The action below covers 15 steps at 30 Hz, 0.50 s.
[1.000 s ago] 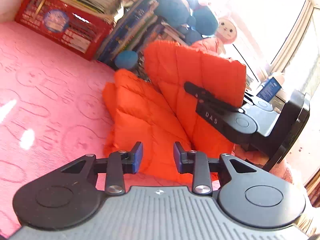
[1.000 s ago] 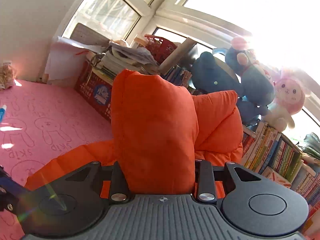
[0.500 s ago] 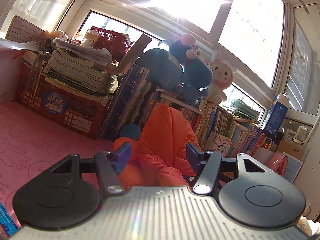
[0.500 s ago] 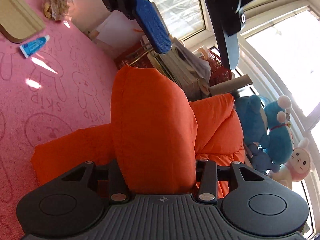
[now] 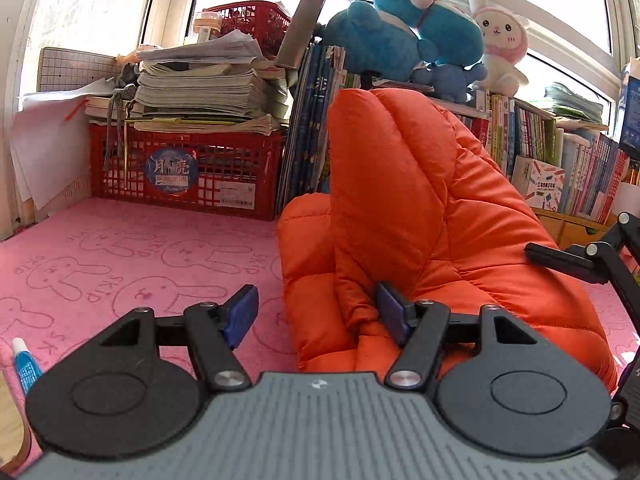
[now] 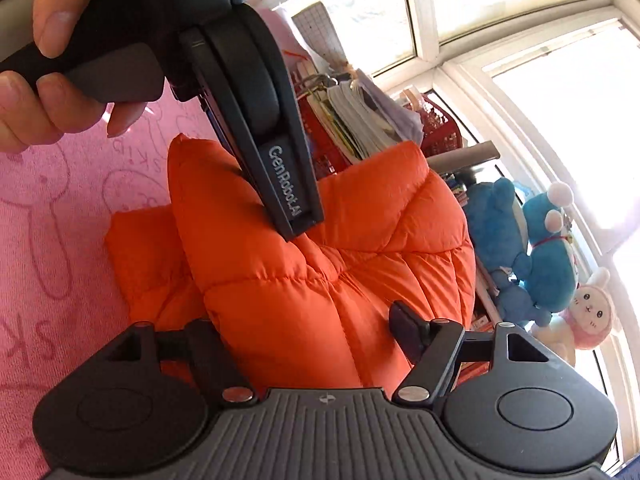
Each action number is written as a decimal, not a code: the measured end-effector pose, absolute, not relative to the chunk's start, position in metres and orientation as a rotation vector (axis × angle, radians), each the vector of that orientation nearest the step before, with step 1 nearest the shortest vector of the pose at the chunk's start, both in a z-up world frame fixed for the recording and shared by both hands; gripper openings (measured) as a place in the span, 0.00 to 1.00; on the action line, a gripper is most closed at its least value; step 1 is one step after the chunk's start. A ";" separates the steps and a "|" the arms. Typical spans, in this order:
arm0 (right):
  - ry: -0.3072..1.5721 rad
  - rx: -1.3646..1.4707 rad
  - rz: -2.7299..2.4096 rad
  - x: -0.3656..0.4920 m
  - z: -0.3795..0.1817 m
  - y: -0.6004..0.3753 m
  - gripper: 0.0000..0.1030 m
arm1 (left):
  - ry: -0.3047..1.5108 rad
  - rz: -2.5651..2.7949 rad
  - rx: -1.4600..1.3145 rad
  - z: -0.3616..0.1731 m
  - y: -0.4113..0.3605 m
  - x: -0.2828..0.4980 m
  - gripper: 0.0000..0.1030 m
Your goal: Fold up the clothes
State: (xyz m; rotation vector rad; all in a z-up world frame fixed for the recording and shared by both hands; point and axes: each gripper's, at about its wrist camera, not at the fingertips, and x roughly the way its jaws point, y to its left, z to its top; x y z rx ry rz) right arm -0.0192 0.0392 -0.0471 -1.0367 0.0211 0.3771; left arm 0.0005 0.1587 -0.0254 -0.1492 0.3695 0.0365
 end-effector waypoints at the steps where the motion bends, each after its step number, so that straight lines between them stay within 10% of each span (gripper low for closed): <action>1: 0.041 -1.023 0.356 -0.019 -0.046 0.030 0.71 | 0.377 0.039 -0.152 -0.026 0.159 0.001 0.65; 11: 0.416 -0.557 0.226 0.011 -0.025 -0.069 0.71 | 0.420 0.055 -0.118 -0.033 0.150 0.006 0.73; 15: 0.510 -0.391 0.288 0.012 -0.032 -0.073 0.38 | 0.419 0.077 -0.084 -0.033 0.144 0.006 0.73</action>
